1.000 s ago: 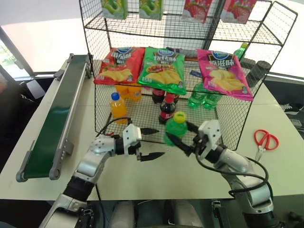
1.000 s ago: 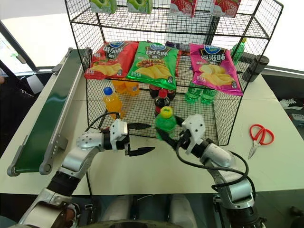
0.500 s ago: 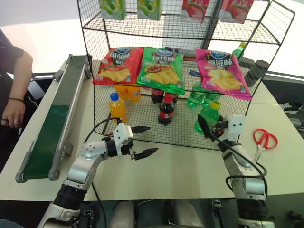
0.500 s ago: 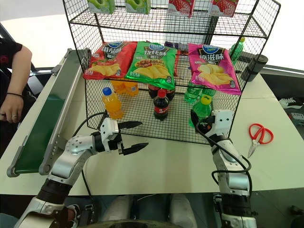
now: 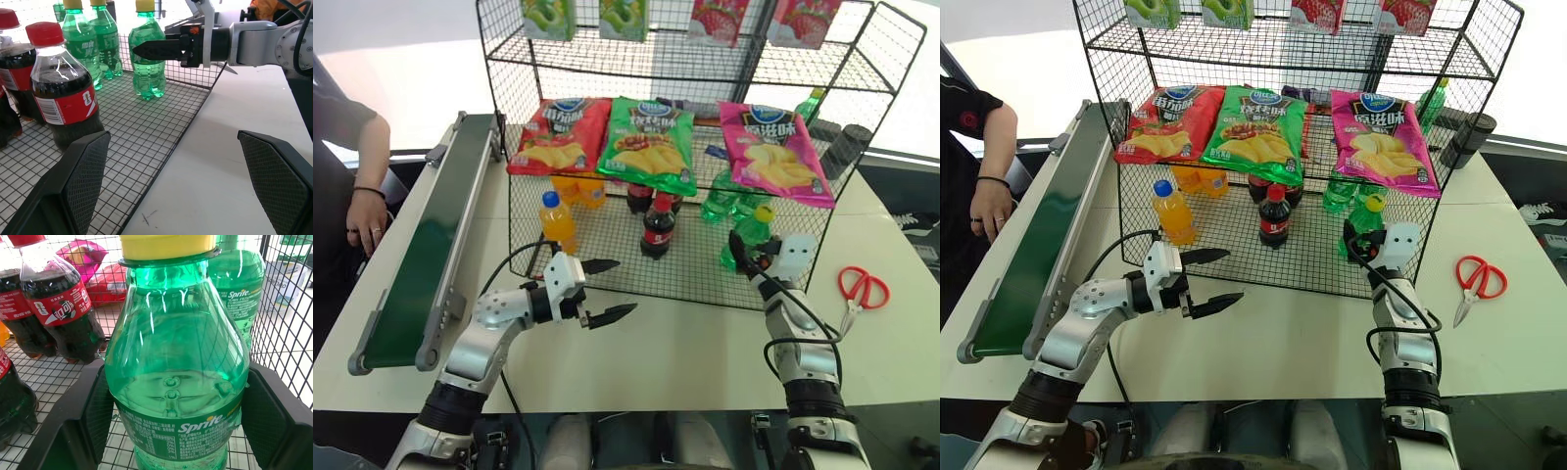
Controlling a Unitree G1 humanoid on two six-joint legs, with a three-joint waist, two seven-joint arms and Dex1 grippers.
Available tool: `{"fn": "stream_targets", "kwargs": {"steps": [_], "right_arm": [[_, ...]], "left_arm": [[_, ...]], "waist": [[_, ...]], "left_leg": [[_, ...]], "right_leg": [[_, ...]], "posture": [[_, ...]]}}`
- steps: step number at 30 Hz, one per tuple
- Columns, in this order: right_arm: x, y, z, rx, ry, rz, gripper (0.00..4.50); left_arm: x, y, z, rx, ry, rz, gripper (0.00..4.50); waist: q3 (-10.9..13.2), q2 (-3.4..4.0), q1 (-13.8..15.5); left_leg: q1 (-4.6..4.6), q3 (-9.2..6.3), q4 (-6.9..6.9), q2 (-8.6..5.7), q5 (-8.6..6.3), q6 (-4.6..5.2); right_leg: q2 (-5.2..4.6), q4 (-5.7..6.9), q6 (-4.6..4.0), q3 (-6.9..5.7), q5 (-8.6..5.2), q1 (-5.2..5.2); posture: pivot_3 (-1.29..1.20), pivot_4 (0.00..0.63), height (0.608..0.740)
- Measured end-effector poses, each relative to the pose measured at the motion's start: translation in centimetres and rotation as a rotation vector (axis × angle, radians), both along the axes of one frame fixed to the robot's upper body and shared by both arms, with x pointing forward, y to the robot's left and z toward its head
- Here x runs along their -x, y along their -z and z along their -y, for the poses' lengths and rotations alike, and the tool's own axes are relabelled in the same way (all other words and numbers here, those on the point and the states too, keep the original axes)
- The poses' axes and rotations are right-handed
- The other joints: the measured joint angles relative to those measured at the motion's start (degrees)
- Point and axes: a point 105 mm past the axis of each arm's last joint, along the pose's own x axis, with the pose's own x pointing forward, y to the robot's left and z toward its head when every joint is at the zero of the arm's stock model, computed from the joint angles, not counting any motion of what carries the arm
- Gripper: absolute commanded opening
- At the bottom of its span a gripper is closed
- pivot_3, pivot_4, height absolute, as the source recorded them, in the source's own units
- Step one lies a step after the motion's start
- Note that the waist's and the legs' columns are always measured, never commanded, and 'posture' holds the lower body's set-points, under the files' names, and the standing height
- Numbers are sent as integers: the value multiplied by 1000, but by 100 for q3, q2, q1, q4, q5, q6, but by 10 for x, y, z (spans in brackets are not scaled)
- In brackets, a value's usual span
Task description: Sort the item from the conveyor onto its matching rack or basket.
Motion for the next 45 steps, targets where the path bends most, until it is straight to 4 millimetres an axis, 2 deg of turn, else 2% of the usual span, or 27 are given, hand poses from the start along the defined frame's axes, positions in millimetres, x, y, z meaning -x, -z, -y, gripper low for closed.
{"fn": "stream_targets", "kwargs": {"steps": [2,10,17,22,26,29,32,37,45], "right_arm": [[1,1,0,-8,-6,0,4451],[10,2,-4,24,-35,0,4451],[35,-7,-1,135,-38,21,4451],[58,-6,-15,201,-119,-3,4451],[78,-15,-24,285,-222,-2,4451],[98,-18,-26,313,-308,-20,4451],[110,-16,-16,313,-336,-56,4451],[126,-18,3,305,-357,-93,4451],[129,-20,7,298,-388,-96,4451]], "left_arm": [[0,0,0,0,0,0,4500],[-1,-1,2,3,5,3,4500],[-4,1,1,0,-16,-24,4500],[-8,4,-4,-10,-42,-48,4500],[-18,7,-26,-30,-143,-75,4500],[-21,12,-53,-59,-245,-99,4500],[-18,21,-76,-82,-319,-130,4500],[-11,33,-101,-106,-411,-178,4500],[-6,40,-109,-127,-420,-196,4500]], "waist": [[0,0,-3],[-2,3,-4],[-4,6,5],[-5,7,-1],[-5,7,1],[-7,4,3],[-7,3,11],[-9,0,18],[-10,-1,15]], "left_leg": [[0,0,0,1,0,0],[4,0,0,2,0,0],[4,-1,-1,2,0,0],[7,-1,-2,0,-1,1],[12,-1,-3,-2,-1,1],[18,-1,-9,0,-1,2],[27,-1,-10,3,-1,2],[40,1,-12,3,-1,2],[52,5,-21,3,-1,2]], "right_leg": [[0,0,0,0,0,0],[-1,2,0,1,0,2],[-1,0,0,2,0,4],[2,1,-1,3,0,4],[5,0,-1,3,-1,7],[5,-6,-1,3,-1,12],[1,-6,-2,3,-2,20],[-5,-5,-4,4,-3,31],[-4,-3,-5,12,-4,33]], "posture": [[0,150,740],[0,150,740],[0,150,740],[0,150,740],[0,150,740],[0,150,740],[0,150,740],[0,150,740],[0,150,740]]}}
